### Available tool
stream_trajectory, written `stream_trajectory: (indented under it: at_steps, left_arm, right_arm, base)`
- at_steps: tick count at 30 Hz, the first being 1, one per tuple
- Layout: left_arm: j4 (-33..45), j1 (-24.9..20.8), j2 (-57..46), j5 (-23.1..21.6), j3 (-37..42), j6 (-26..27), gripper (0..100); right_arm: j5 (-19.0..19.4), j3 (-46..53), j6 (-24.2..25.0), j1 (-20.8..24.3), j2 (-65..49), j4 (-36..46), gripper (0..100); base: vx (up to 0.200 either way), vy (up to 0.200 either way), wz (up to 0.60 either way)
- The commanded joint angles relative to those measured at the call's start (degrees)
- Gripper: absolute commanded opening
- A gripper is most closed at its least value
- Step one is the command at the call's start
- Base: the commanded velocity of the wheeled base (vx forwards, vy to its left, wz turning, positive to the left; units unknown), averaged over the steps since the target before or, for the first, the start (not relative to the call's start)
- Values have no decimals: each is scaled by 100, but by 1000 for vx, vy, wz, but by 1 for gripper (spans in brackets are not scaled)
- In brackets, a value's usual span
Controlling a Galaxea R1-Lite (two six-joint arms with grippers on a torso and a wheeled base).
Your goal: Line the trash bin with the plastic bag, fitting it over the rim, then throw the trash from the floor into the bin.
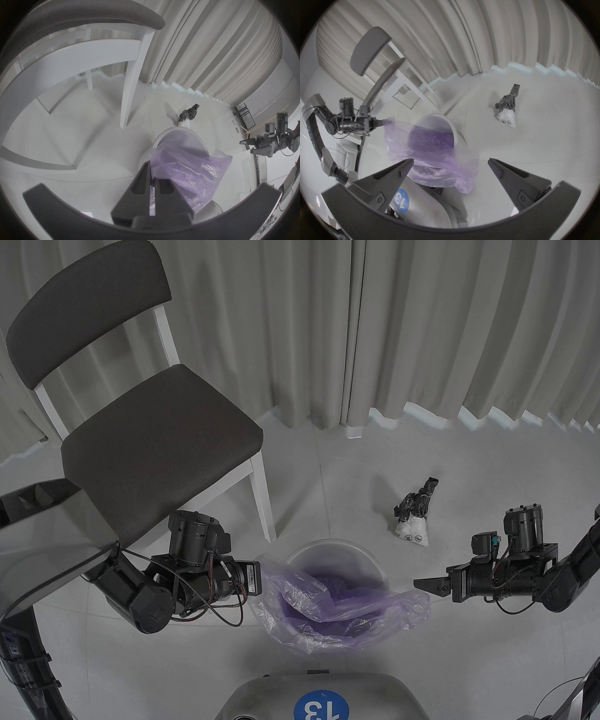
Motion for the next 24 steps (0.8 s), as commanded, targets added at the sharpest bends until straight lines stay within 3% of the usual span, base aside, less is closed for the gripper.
stream_trajectory:
  at_steps: [1, 8, 24]
  left_arm:
    - [-1, -16, 161, -2, -111, 9, 0]
    - [-1, -60, 232, -10, -191, 9, 0]
    - [34, -166, 513, 7, -472, 45, 0]
  right_arm:
    - [-36, 214, 8, 406, -493, -25, 100]
    - [-89, 346, 8, 626, -704, -25, 100]
    - [-80, 354, 43, 573, -994, -16, 100]
  base:
    - [0, 0, 0]
    - [0, 0, 0]
    - [0, 0, 0]
